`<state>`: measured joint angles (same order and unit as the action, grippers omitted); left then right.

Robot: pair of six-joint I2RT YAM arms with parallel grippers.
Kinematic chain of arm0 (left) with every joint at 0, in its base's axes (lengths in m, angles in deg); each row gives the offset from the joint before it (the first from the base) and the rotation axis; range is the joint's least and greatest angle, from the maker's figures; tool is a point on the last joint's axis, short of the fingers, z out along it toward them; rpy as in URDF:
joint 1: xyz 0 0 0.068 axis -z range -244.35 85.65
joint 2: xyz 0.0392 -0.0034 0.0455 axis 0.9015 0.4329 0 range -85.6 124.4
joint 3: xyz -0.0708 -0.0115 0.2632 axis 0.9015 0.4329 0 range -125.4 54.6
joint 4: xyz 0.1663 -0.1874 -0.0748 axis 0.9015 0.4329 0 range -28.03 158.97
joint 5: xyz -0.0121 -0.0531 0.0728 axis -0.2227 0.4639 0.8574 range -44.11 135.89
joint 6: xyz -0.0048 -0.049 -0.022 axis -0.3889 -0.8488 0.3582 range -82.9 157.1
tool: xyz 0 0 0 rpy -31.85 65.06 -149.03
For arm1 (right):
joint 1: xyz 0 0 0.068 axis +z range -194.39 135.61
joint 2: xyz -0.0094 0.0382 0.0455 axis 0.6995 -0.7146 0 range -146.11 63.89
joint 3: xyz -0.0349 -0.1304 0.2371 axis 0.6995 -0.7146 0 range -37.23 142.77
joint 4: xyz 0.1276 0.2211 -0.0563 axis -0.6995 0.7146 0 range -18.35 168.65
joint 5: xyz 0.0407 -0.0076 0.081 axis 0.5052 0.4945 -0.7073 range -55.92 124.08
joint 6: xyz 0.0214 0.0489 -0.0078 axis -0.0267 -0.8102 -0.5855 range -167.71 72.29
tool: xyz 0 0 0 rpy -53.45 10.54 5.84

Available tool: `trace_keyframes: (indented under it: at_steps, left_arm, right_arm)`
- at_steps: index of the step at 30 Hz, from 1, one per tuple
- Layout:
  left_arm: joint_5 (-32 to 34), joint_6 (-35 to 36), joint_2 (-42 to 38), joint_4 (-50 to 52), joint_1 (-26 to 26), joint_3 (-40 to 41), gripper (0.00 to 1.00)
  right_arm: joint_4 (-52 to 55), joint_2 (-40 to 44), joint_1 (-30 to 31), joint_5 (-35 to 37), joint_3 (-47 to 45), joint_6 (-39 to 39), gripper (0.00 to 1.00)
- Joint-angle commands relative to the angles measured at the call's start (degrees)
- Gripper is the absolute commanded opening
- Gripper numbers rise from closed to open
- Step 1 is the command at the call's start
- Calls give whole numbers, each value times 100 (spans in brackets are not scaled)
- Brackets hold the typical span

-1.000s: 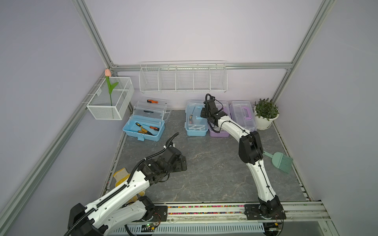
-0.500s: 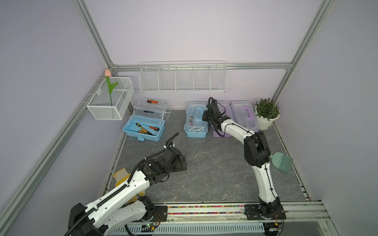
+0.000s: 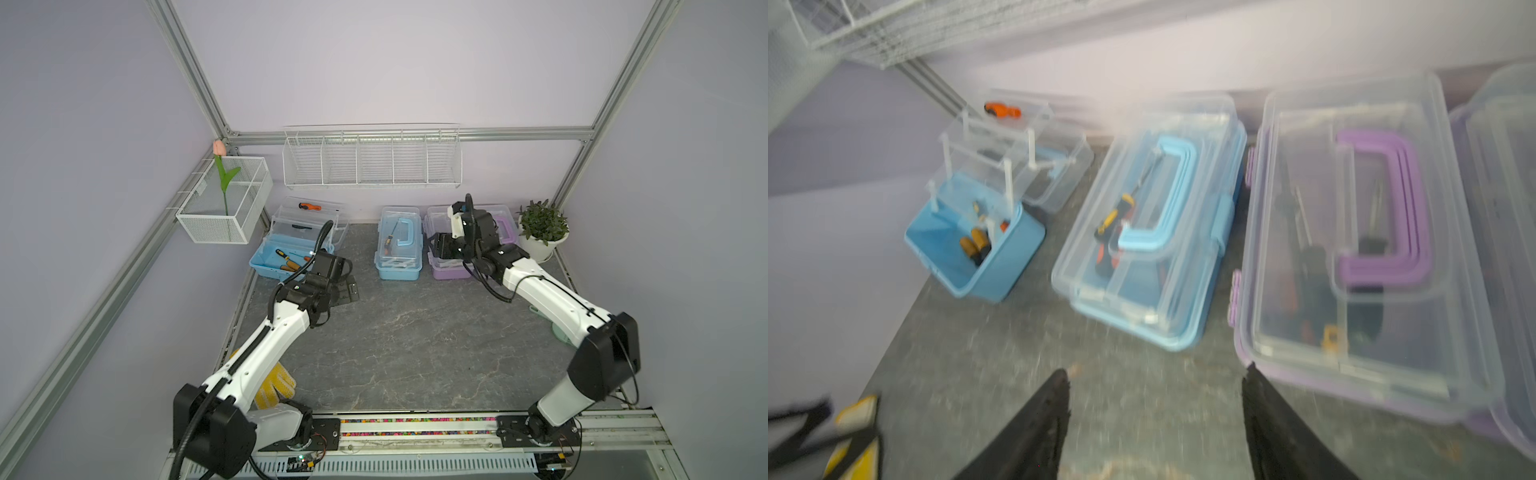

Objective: Close toolboxes
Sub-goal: Move the toolbox to the center of the board.

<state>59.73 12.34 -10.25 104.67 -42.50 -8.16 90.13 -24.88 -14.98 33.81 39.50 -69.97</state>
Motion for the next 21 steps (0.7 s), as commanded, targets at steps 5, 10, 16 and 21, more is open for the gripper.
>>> trace_keyframes:
  at_steps: [5,10,16,21]
  left_arm:
    - [560,902,1810,-454,-859,-1062,100]
    - [438,1087,3145,-385,-1051,-1982,98]
    - [297,1045,4339,421,-1068,-3034,86]
    - [-14,877,4023,214,-1030,-2444,77]
  right_arm:
    - [934,1189,114,-621,-1829,-63,68]
    - [1321,1970,275,-632,-2343,-167,68]
    - [1664,3000,311,-536,-3044,-392,68]
    - [1876,3305,300,-579,-3225,-402,68]
